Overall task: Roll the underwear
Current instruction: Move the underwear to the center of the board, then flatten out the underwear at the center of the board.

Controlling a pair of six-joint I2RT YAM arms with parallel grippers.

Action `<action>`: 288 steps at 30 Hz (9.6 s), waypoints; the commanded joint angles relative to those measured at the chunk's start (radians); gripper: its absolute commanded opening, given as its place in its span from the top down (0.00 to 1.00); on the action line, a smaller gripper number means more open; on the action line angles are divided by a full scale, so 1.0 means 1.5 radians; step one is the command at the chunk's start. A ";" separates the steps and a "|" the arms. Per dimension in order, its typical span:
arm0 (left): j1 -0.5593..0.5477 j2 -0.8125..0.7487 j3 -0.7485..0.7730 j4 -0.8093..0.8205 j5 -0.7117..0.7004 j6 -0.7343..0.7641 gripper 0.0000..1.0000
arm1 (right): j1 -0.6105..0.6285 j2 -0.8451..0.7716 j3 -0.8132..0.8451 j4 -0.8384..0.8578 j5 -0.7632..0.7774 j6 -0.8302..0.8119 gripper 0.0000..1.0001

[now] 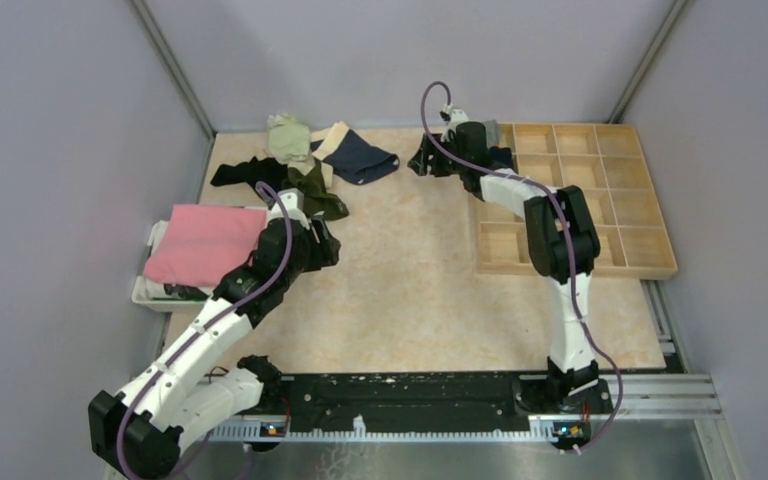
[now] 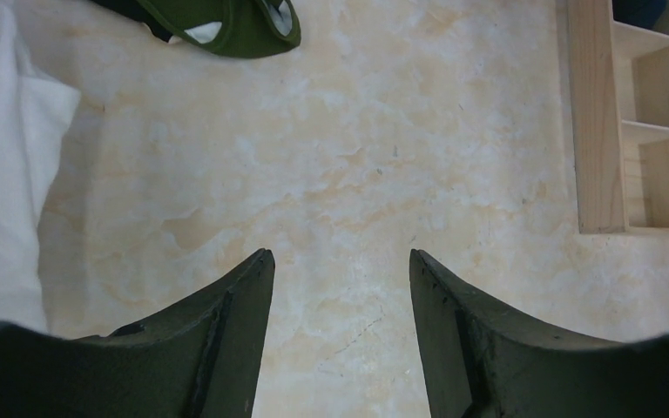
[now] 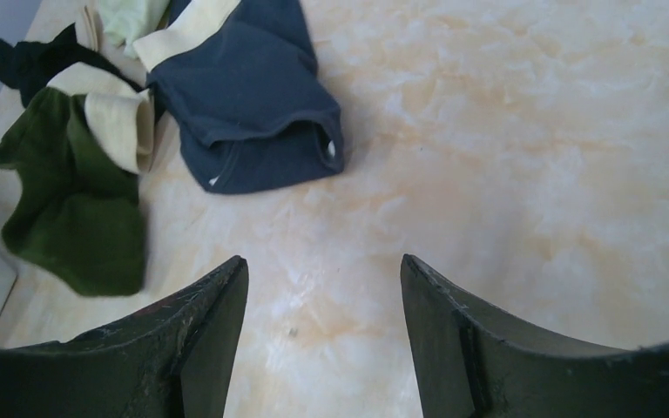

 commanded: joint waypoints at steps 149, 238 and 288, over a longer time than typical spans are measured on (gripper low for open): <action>0.189 -0.036 -0.036 -0.068 0.193 0.088 0.20 | 0.427 -0.228 -0.185 -0.305 0.445 0.138 0.98; -0.025 0.475 0.108 0.313 0.210 0.160 1.00 | 0.126 -0.746 -0.551 -0.288 0.163 -0.024 0.96; -0.026 0.257 -0.106 0.376 -0.122 -0.037 1.00 | 0.121 -0.574 -0.598 -0.096 0.134 0.031 1.00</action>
